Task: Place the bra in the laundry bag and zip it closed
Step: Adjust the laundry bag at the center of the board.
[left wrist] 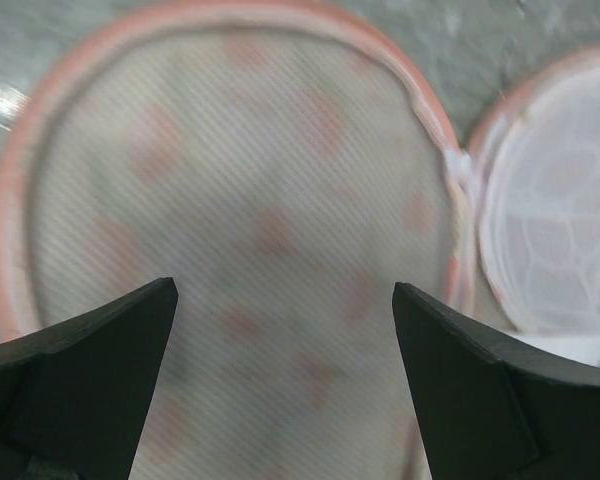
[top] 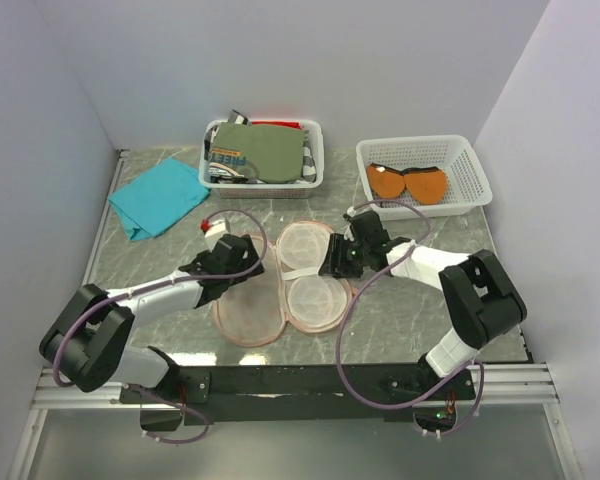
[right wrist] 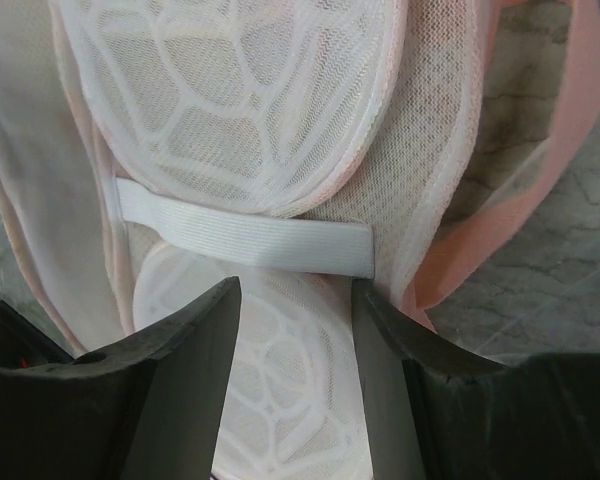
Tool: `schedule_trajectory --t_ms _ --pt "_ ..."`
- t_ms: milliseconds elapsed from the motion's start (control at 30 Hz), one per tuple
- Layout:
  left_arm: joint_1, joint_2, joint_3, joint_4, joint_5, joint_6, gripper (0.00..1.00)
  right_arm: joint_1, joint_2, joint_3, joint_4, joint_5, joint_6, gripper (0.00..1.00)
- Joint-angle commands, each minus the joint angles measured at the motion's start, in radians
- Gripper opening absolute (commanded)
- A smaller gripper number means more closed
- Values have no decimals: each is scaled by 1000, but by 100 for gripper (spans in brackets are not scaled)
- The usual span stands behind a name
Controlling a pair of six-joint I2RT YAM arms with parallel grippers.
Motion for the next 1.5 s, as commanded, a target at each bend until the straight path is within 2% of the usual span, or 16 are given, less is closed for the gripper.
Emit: schedule_trajectory --t_ms 0,700,800,967,1033,1067,1100,1167,1233,1267,1300,1333,1367,1467 --pt "95 -2 0 49 27 52 96 8 31 14 34 -58 0 56" --pt "265 116 59 135 91 150 96 141 85 111 0 -12 43 58" --pt "266 82 44 152 108 164 96 143 61 112 -15 28 41 58" --pt "265 -20 62 100 148 190 96 126 -136 143 -99 216 -47 58" --pt "265 -115 56 89 142 190 96 83 -240 173 -130 281 -72 58" --pt "265 -148 55 71 138 187 96 62 -272 187 -157 362 -71 63" --pt "265 -178 64 60 141 188 96 45 -303 196 -168 417 -65 72" --pt "265 -258 72 51 150 187 96 -38 -386 203 -147 491 -48 85" --pt "265 -310 78 60 196 196 96 -122 -415 227 -119 511 -17 87" --pt "265 -321 79 72 222 198 96 -199 -409 242 -115 518 -2 88" --pt "265 -326 82 107 258 228 96 -231 -394 262 -113 527 9 96" --pt "266 -306 99 100 350 241 96 -259 -339 316 -115 537 27 96" --pt "276 -283 125 74 383 253 96 -311 -302 348 -127 545 35 99" --pt "280 -194 226 -29 472 267 96 -373 -133 497 -157 561 57 100"
